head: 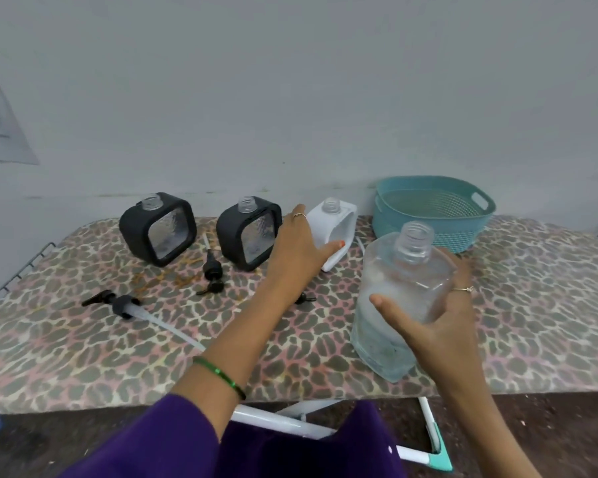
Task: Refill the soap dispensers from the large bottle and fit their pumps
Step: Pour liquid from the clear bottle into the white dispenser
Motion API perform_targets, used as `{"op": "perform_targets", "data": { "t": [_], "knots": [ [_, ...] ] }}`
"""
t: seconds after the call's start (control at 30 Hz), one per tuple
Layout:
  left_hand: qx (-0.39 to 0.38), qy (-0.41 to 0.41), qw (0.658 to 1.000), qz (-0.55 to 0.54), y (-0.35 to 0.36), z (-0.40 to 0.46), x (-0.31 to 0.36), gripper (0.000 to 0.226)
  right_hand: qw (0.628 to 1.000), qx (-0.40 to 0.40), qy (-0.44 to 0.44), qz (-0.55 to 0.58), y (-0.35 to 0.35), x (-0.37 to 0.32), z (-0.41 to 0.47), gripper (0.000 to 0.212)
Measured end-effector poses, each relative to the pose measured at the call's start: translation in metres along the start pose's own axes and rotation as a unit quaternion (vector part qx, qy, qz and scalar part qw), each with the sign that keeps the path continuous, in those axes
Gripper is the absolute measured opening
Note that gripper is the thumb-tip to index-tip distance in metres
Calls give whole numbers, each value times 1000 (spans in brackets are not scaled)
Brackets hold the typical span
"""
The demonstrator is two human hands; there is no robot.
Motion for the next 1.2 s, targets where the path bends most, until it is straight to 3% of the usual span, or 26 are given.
{"op": "perform_targets", "data": {
  "t": [0.1,0.27,0.37,0.7,0.93,1.2],
  "knots": [
    [8,-18,1000,2,12,10,0,67,1000,-3,12,1,-1,1,0,73],
    [37,-37,999,4,12,13,-3,42,1000,3,18,17,-3,3,-1,61],
    [42,-49,998,-9,8,10,-2,44,1000,-5,16,19,-2,1,-1,52],
    [72,-1,995,-75,-25,-58,2,45,999,18,-3,41,-18,-5,5,70],
    [71,80,988,-112,-30,-107,-1,44,991,18,-81,-105,-40,-43,8,73],
    [65,83,977,-183,-16,-133,-21,50,937,-25,-132,-323,-36,-50,6,74]
  ]
}}
Point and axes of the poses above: each hand's wrist, its own z-axis towards the middle knuckle, its own y-axis out of the palm, x = y × z, the point moved 9 cm from there along z, towards the middle knuckle, and after that the axes turned 13 degrees about z, right-handed, at the moved point
